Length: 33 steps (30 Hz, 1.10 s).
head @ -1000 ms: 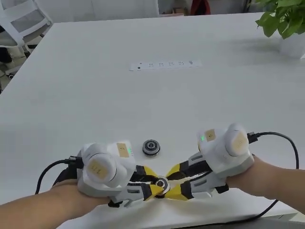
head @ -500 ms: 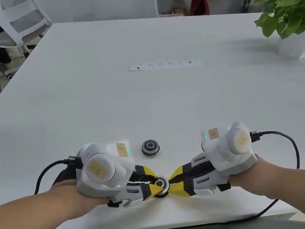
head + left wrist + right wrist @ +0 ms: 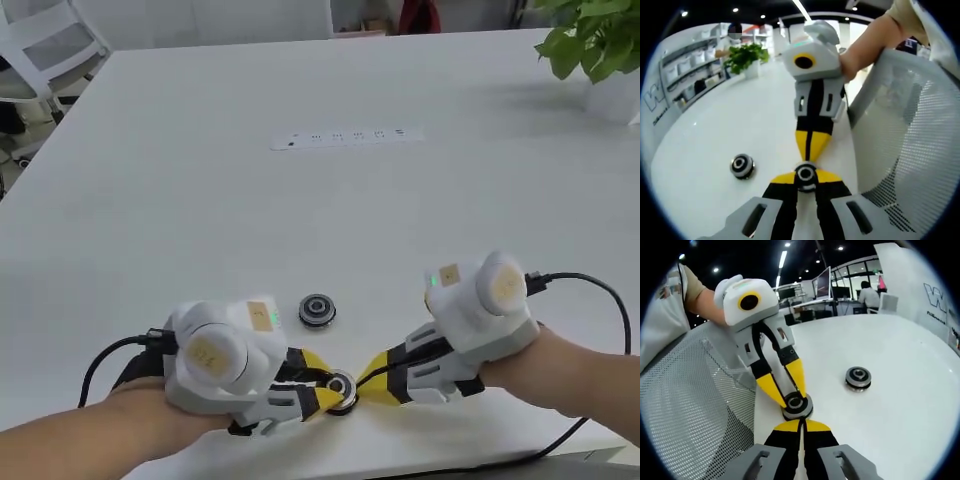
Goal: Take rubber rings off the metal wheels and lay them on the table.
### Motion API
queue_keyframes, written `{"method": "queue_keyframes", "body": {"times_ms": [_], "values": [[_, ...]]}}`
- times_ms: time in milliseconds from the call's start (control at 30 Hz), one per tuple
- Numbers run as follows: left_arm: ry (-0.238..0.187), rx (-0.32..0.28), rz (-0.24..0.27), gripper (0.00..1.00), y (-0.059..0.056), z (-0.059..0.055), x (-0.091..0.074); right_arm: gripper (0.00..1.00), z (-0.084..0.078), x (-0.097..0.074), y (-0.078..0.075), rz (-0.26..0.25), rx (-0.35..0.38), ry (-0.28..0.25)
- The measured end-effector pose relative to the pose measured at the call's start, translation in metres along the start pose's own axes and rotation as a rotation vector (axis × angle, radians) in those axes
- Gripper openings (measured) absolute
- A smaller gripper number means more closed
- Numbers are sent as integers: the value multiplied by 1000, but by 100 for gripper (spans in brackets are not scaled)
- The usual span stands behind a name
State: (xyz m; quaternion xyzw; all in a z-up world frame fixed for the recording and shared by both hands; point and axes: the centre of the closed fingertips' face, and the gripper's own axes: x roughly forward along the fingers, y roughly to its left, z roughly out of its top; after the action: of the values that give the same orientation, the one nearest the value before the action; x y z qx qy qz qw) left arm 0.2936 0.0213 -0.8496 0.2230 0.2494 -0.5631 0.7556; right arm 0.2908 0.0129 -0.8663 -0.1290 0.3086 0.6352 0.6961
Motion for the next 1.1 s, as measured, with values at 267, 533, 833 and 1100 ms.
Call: {"method": "queue_keyframes", "body": {"times_ms": [267, 533, 833, 1100], "values": [[8, 1, 1, 13, 0, 0, 0, 0, 1, -3, 0, 6, 95, -16], [14, 1, 3, 13, -1, 0, 0, 0, 4, -7, 1, 21, 198, -53], [23, -3, 12, 12, 2, -3, 3, 0, 10, -10, -3, 31, 369, -117], [32, -8, 23, 12, 2, -3, 3, 0, 15, -9, -4, 28, 422, -150]]}}
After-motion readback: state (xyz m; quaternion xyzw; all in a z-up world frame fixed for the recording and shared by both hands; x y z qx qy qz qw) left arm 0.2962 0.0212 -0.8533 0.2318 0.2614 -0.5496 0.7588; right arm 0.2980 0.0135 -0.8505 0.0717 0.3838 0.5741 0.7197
